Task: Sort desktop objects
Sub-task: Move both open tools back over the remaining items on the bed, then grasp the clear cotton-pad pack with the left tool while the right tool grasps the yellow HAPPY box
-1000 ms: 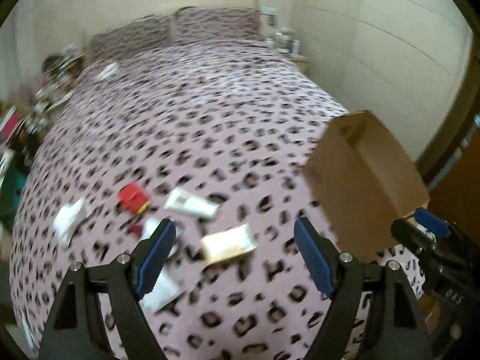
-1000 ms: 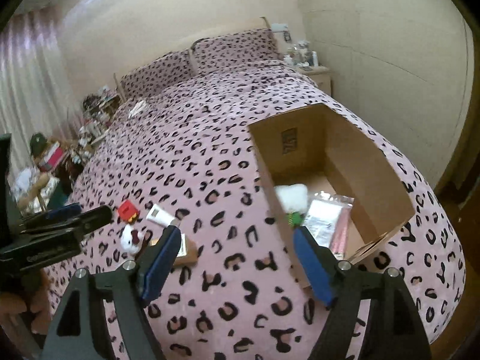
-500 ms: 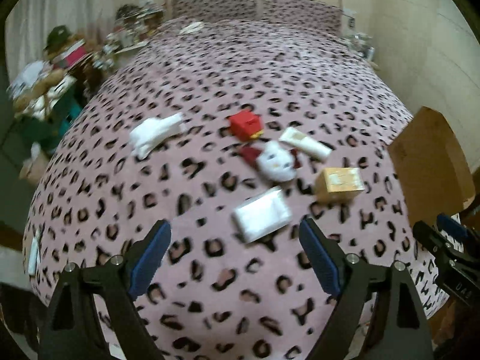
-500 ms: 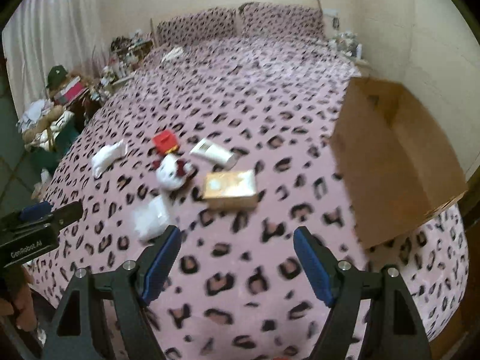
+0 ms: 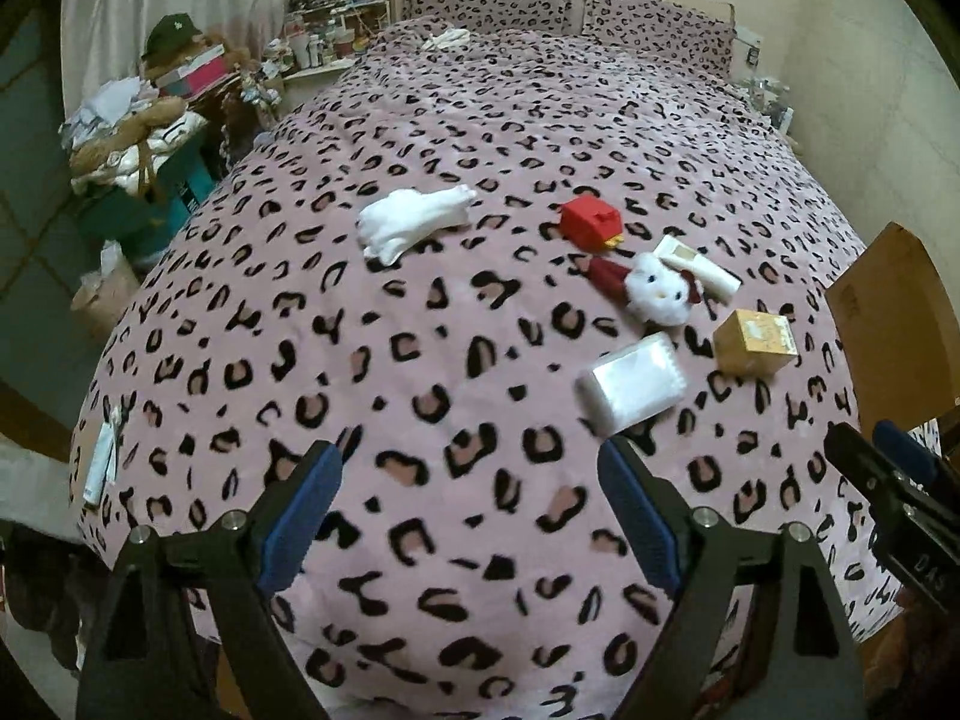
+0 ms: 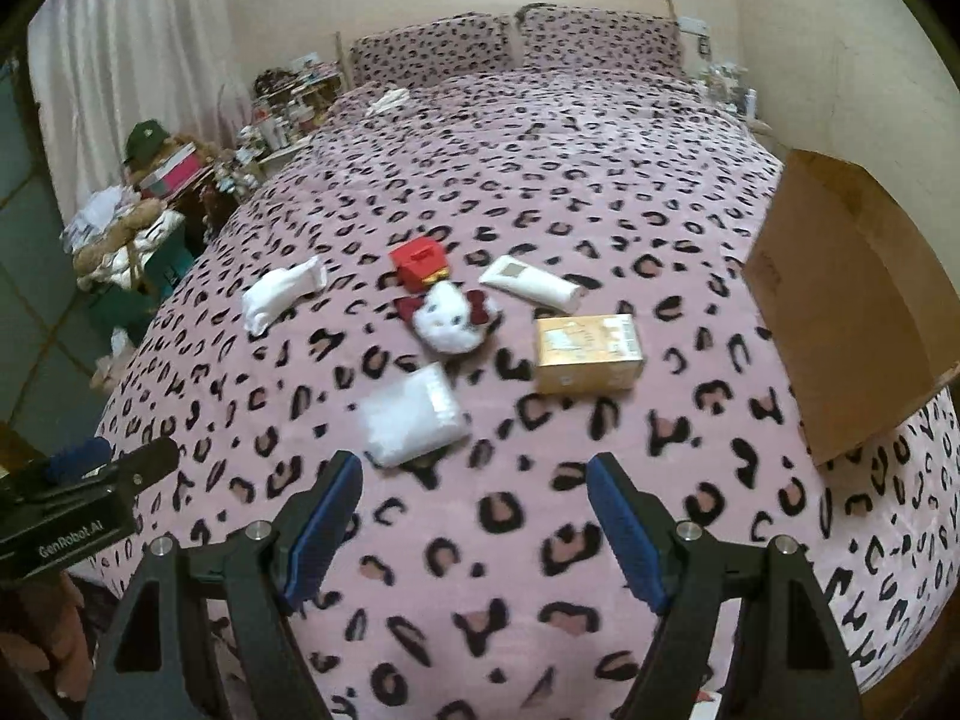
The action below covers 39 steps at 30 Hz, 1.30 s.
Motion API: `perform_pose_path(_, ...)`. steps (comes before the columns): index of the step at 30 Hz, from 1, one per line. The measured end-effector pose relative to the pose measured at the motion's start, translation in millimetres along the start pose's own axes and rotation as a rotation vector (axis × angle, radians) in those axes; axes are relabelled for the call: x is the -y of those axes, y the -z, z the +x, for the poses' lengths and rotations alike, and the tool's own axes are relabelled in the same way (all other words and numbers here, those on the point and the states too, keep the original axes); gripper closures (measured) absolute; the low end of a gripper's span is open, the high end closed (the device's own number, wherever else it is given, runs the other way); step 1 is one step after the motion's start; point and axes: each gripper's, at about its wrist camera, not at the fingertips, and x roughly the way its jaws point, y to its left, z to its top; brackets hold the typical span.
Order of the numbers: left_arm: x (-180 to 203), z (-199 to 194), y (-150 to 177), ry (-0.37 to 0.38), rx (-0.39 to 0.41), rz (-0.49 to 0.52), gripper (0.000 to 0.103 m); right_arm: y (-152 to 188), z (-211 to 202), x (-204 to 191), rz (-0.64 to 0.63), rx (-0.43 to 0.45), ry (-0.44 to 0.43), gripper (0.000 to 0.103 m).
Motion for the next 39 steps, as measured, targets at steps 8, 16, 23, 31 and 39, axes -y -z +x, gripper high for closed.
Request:
perform_pose_path(8, -30.2, 16.7, 5.9, 0.014, -0.023, -0.038, 0.014, 2.2, 18.9, -39.5, -0.061, -0.020, -0.046, 0.024)
perform_pose_path(16, -55.6, 48.8, -17.8, 0.006, -0.045, -0.065, 0.015, -15.7, 53.6, -48.2, -0.092, -0.044, -0.033, 0.024)
perform_pose_path(23, -50.3, 77.4, -36.2, 0.053, -0.059, -0.060, 0.015, -27.8, 72.7, -18.8, -0.030, -0.046, -0.005, 0.024)
perform_pose_path(31, 36.2, 123.2, -26.2, 0.221, -0.118, 0.141, 0.015, -12.2, 86.3, 70.3, 0.136, -0.096, 0.078, 0.024)
perform_pose_path(39, 105.1, 169.2, -32.0, 0.259, -0.138, 0.351, 0.014, -18.7, 103.6, 99.0, 0.152, -0.094, 0.068, 0.023)
